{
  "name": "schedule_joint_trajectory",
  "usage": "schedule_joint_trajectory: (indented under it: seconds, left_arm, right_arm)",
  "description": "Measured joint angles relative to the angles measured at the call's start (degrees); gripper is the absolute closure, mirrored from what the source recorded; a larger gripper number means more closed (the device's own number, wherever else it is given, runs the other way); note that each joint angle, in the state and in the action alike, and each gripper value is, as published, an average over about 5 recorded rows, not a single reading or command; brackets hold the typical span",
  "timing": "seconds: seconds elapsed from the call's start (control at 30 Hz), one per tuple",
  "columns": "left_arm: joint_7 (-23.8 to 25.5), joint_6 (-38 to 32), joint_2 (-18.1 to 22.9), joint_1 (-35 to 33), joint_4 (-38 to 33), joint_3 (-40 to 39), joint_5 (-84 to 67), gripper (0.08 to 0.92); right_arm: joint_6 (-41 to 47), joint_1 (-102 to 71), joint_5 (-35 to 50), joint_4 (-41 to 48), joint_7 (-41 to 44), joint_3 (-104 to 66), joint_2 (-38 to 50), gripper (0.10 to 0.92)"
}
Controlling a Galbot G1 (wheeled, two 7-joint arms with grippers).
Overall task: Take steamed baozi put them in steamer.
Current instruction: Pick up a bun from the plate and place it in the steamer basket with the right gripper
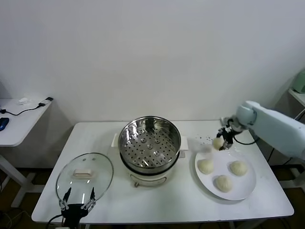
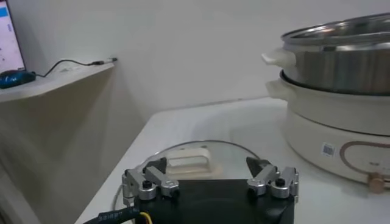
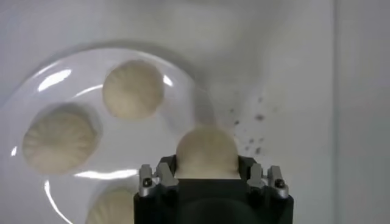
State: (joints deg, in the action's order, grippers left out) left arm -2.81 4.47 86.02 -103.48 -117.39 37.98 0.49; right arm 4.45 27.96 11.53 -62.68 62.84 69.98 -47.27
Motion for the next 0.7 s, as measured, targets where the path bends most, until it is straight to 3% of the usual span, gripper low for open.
schedule_joint_trajectory:
  seconds: [0.33,0.7]
  left_arm:
    - [0.0,0.2,0.5,-0.2,-0.2,-1.8,1.4,0.177]
    - [-0.2,-0.1,1.2,-0.6,-0.4,-2.4,2.5,0.177]
  right_arm:
    - [-9.0,15.7,5.7,-11.7,1.2,8.4,-8.6,0.372]
    - [-25.2,15.0,-3.8,-11.5,-2.6,10.9,-18.9,0.372]
